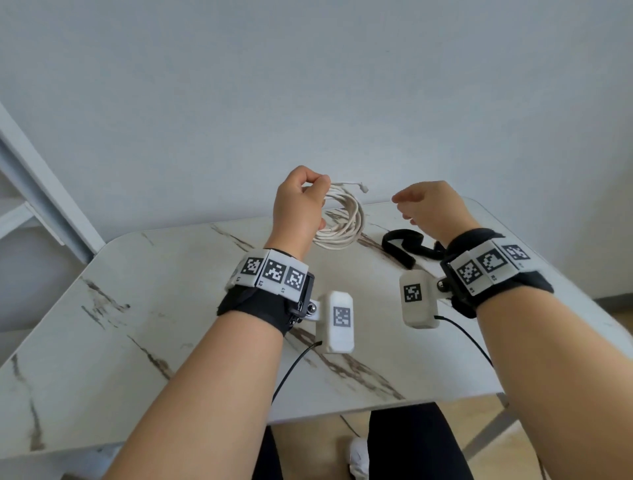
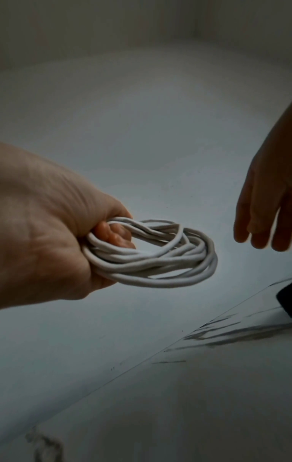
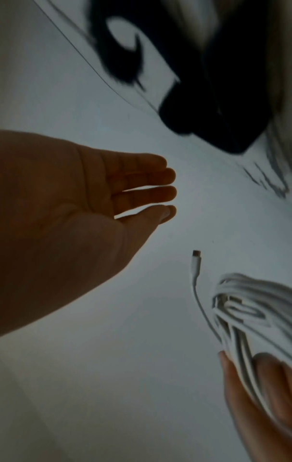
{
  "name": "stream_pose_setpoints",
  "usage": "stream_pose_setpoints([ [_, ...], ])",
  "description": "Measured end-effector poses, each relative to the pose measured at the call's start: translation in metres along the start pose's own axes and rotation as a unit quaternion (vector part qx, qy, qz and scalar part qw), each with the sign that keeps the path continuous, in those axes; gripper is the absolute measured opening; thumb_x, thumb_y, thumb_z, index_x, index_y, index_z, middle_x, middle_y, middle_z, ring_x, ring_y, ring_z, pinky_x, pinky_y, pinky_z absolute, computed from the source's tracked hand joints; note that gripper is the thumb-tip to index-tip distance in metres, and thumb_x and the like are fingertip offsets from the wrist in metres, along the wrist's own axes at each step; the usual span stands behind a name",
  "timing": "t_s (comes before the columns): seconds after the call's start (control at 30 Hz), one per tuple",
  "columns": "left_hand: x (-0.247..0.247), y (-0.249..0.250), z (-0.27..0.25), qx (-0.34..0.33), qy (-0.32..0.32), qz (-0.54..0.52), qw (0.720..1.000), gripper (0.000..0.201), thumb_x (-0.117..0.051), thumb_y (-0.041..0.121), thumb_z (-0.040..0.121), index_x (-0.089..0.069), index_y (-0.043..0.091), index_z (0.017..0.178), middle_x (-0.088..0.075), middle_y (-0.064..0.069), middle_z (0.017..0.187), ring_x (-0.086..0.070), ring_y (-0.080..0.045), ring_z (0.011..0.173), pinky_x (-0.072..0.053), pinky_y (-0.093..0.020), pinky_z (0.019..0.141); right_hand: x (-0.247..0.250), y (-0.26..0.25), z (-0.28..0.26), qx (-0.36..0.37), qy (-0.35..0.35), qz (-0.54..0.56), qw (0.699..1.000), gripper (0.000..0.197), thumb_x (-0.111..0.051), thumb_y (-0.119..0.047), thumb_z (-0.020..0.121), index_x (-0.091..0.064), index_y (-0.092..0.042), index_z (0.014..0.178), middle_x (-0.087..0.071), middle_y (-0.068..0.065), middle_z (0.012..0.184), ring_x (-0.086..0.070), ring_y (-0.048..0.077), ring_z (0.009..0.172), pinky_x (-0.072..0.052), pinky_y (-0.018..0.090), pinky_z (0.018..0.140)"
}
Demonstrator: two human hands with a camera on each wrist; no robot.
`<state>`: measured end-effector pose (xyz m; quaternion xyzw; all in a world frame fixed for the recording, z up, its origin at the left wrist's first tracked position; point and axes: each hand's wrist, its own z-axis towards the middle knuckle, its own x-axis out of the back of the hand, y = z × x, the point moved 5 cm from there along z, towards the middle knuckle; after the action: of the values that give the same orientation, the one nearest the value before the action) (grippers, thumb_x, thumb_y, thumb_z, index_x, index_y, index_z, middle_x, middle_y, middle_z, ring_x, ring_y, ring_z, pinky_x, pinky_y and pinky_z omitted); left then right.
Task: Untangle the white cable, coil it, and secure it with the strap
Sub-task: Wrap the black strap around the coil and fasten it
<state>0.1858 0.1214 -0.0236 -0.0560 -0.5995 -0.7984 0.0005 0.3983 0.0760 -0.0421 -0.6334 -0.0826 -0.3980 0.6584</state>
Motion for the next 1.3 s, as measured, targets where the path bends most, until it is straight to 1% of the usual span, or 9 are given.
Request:
stream_pose_setpoints([
  [0.2,-0.007,0.002,-0.016,-0.002,-0.004,0.009,1.0,0.018,-0.056,0.018,0.092,-0.05,0.016,0.075,-0.042,0.0,0.065,-0.041,-0.022,0.061,-0.037,-0.021,0.041,-0.005,0.021,-0.009,-0.028,-0.043,-0.142,0.989,0.031,-0.052,-0.007,0.089,-0.07,-0.019,0.11,-0.067,0.005,0.115,-0.06,0.021,0.099,-0.039,0.026,0.077],
  [0.37,-0.002,-0.001,-0.023,0.006,-0.004,0.013,1.0,0.018,-0.056,0.019,0.092,-0.049,0.016,0.076,-0.04,0.0,0.064,-0.039,-0.022,0.064,-0.035,-0.022,0.044,-0.006,0.012,-0.015,0.006,-0.053,-0.145,0.988,0.034,-0.048,-0.004,0.087,-0.072,-0.024,0.103,-0.069,0.001,0.111,-0.059,0.019,0.095,-0.04,0.026,0.077],
  [0.57,0.007,0.001,-0.03,0.0,-0.005,0.028,1.0,0.014,-0.056,0.019,0.092,-0.051,0.013,0.08,-0.042,0.0,0.064,-0.041,-0.021,0.066,-0.037,-0.022,0.044,-0.02,0.006,-0.02,0.04,-0.149,-0.23,0.961,0.041,-0.051,-0.006,0.094,-0.065,-0.029,0.125,-0.063,0.0,0.127,-0.057,0.021,0.115,-0.038,0.023,0.082],
  [0.73,0.016,-0.001,-0.032,0.002,-0.005,0.031,1.0,0.017,-0.056,0.02,0.092,-0.051,0.016,0.076,-0.043,0.001,0.065,-0.044,-0.021,0.067,-0.037,-0.021,0.042,-0.032,0.009,-0.014,0.032,-0.176,-0.288,0.941,0.036,-0.06,-0.003,0.086,-0.07,-0.022,0.115,-0.067,0.0,0.117,-0.061,0.022,0.102,-0.043,0.024,0.079],
  [0.93,0.03,-0.005,-0.032,0.01,0.011,0.026,1.0,0.018,-0.056,0.021,0.092,-0.051,0.017,0.076,-0.044,0.0,0.065,-0.044,-0.022,0.066,-0.038,-0.024,0.046,-0.037,0.005,-0.012,0.033,-0.187,-0.332,0.924,0.016,-0.072,-0.007,0.076,-0.063,-0.02,0.079,-0.069,0.005,0.098,-0.06,0.023,0.083,-0.041,0.025,0.057],
  [1.03,0.041,-0.006,-0.029,0.011,0.029,0.022,0.999,0.017,-0.056,0.02,0.092,-0.052,0.017,0.076,-0.046,0.0,0.067,-0.044,-0.021,0.066,-0.037,-0.024,0.045,-0.036,0.0,-0.016,0.046,-0.183,-0.306,0.933,0.017,-0.074,-0.015,0.075,-0.061,-0.024,0.07,-0.068,0.004,0.093,-0.059,0.022,0.082,-0.041,0.025,0.058],
  [1.17,0.058,-0.007,-0.026,0.006,0.056,0.031,0.998,0.009,-0.054,0.018,0.093,-0.055,0.011,0.087,-0.047,-0.001,0.069,-0.044,-0.021,0.066,-0.039,-0.025,0.045,-0.027,-0.027,-0.025,0.067,-0.1,-0.215,0.969,0.007,-0.073,-0.025,0.076,-0.067,-0.027,0.079,-0.065,-0.003,0.095,-0.052,0.021,0.097,-0.045,0.038,0.089],
  [1.23,0.066,-0.007,-0.025,0.0,0.071,0.036,0.997,0.009,-0.053,0.017,0.093,-0.054,0.009,0.088,-0.047,-0.001,0.07,-0.044,-0.02,0.065,-0.04,-0.026,0.046,-0.025,-0.045,-0.032,0.07,-0.083,-0.126,0.986,0.006,-0.071,-0.021,0.077,-0.065,-0.023,0.079,-0.066,-0.003,0.093,-0.056,0.02,0.091,-0.047,0.036,0.083],
  [1.3,0.072,-0.008,-0.024,-0.004,0.081,0.046,0.996,0.01,-0.052,0.018,0.094,-0.054,0.009,0.091,-0.048,0.001,0.072,-0.045,-0.017,0.06,-0.042,-0.028,0.049,-0.026,-0.061,-0.04,0.057,-0.08,-0.038,0.994,0.004,-0.068,-0.015,0.078,-0.064,-0.016,0.08,-0.066,0.0,0.081,-0.058,0.017,0.074,-0.045,0.028,0.064],
])
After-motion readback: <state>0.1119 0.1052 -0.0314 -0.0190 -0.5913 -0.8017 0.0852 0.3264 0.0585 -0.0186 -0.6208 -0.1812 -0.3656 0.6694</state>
